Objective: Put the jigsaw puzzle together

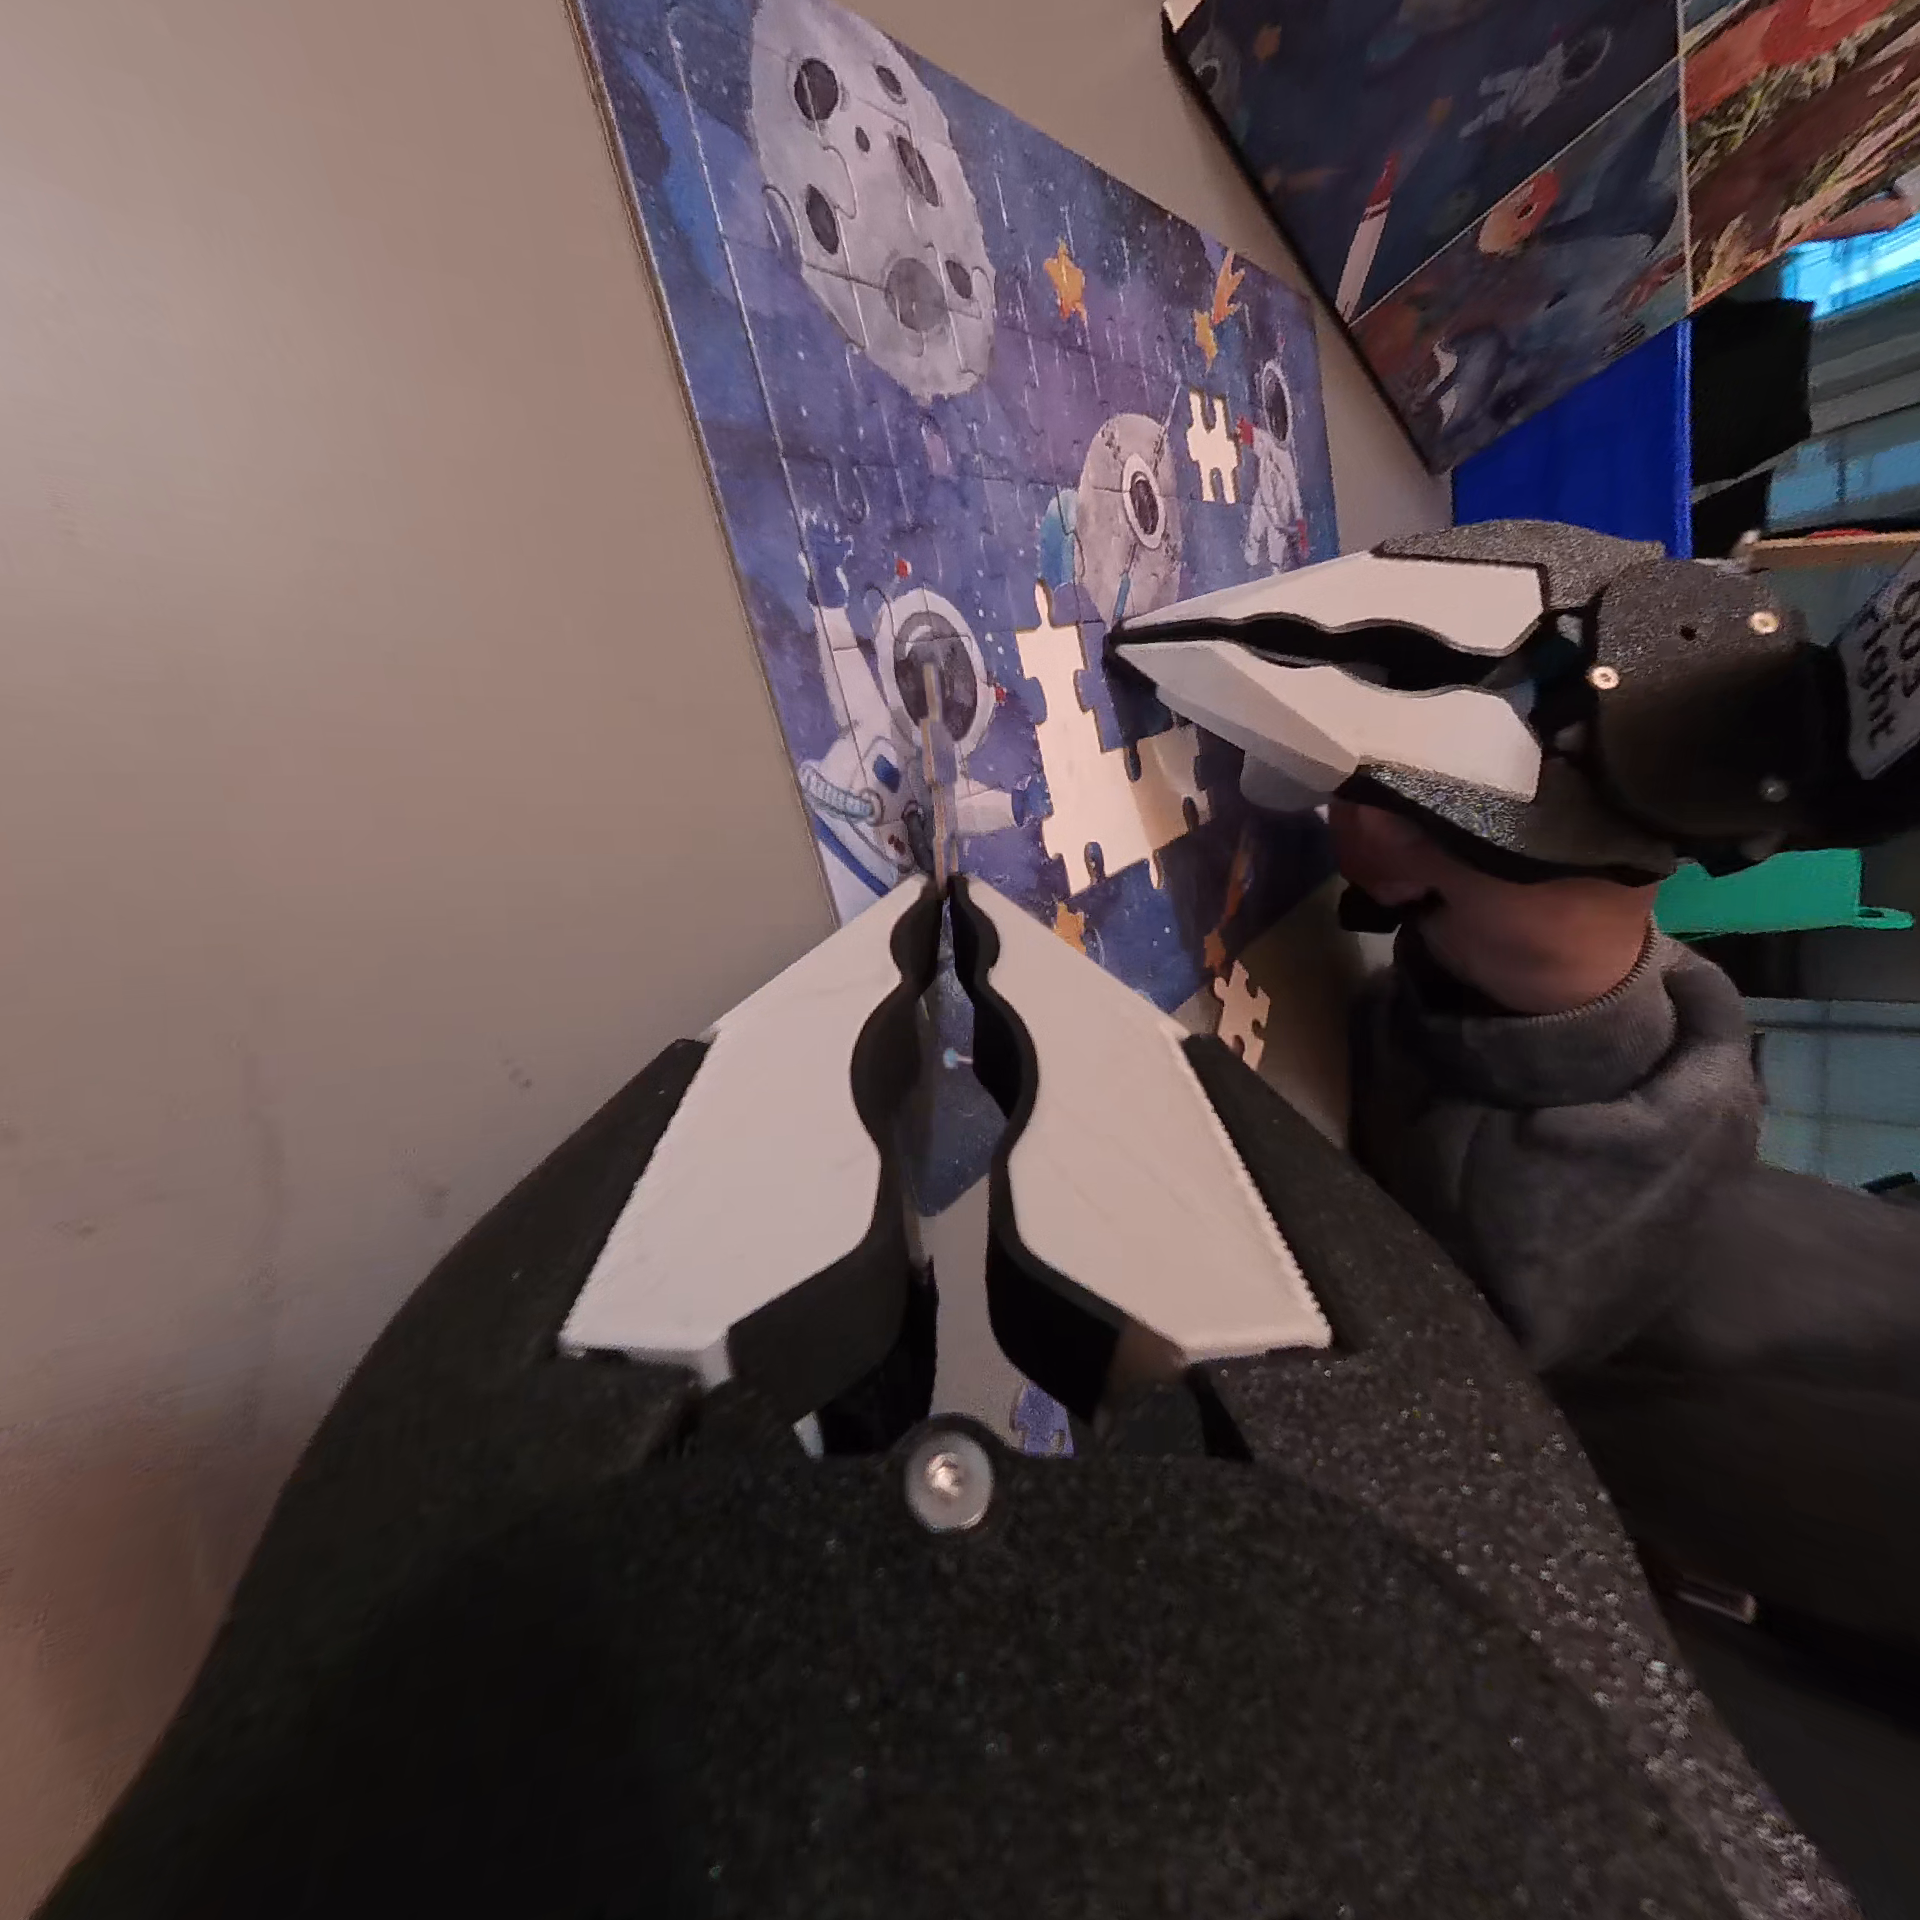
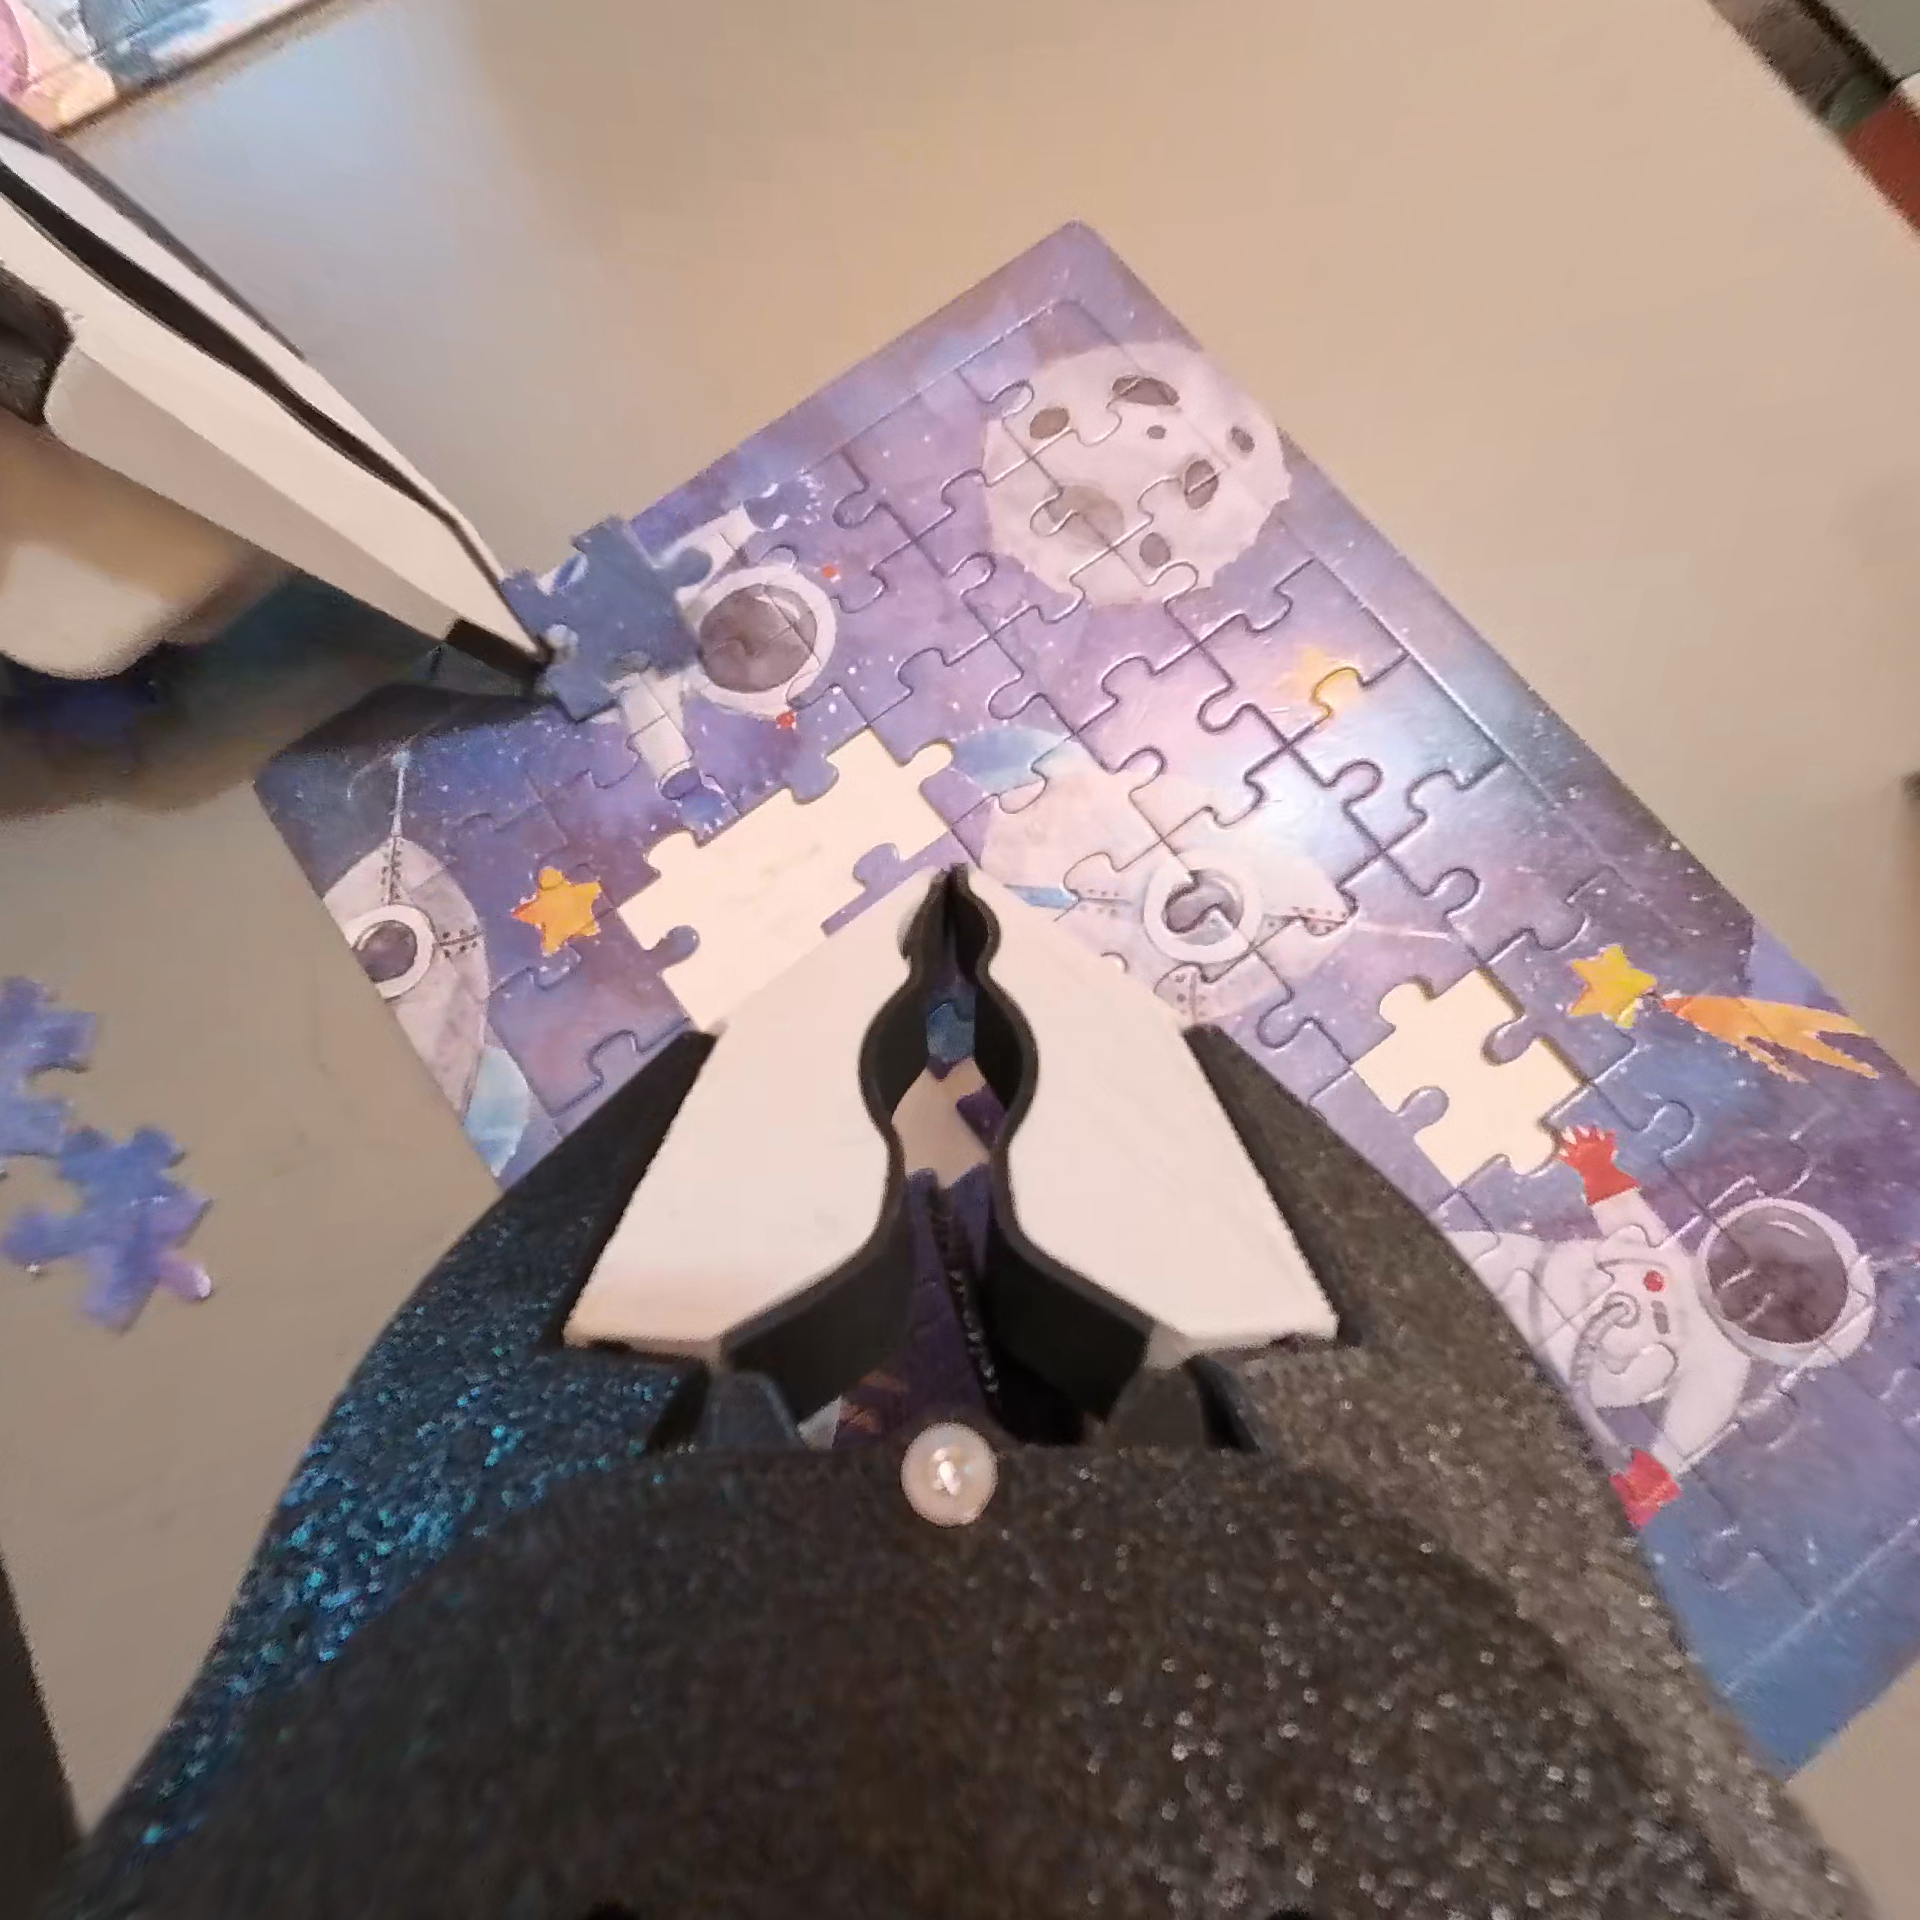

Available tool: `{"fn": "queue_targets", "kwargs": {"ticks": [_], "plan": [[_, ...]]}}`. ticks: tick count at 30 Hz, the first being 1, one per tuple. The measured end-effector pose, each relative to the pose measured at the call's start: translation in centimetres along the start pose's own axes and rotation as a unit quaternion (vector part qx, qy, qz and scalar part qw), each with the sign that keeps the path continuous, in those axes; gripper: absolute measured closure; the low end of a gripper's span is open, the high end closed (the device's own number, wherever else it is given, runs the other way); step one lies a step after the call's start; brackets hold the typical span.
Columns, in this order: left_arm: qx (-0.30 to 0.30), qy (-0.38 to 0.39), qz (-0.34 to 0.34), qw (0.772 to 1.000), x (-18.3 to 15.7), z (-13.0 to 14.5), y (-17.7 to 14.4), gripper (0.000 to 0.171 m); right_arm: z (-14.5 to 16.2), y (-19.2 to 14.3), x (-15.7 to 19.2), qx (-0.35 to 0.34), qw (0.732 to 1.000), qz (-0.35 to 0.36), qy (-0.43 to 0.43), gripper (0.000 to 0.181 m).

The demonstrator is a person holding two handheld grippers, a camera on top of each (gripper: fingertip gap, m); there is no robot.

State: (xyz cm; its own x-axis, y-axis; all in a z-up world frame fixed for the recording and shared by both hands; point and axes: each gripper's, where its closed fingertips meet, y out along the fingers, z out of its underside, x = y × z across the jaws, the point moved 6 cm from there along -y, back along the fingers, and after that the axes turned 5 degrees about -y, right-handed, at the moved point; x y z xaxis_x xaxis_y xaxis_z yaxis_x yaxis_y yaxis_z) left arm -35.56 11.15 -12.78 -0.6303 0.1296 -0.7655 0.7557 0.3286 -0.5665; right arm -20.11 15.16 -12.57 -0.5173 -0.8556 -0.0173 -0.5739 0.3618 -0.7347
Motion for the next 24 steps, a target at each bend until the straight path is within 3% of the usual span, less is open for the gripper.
{"fn": "queue_targets", "kwargs": {"ticks": [5,9,12,16,20,24], "plan": [[-0.003,0.002,0.012,1.000,0.4,-1.0,0.4,0.170,-1.2,-0.6,-1.1,-0.013,0.999,-0.001,0.032,0.181],[0.000,0.005,0.020,1.000,0.4,-1.2,0.6,0.170,-0.1,0.1,-1.3,0.007,1.000,0.007,0.021,0.181],[-0.021,0.012,0.036,0.999,-0.2,-1.6,0.2,0.170,0.0,-1.7,-2.8,-0.011,0.999,0.027,0.033,0.181],[-0.053,0.011,0.066,0.996,-0.8,-1.9,-2.6,0.170,3.1,-5.9,-6.2,-0.003,0.995,0.065,0.070,0.181],[-0.063,-0.009,0.075,0.995,0.7,-1.4,-5.3,0.170,4.7,-6.7,-4.5,-0.002,0.998,0.039,0.050,0.181],[-0.028,0.002,0.076,0.997,0.4,0.6,-5.9,0.170,6.4,-7.9,-4.5,0.000,0.992,0.116,0.052,0.181]]}}
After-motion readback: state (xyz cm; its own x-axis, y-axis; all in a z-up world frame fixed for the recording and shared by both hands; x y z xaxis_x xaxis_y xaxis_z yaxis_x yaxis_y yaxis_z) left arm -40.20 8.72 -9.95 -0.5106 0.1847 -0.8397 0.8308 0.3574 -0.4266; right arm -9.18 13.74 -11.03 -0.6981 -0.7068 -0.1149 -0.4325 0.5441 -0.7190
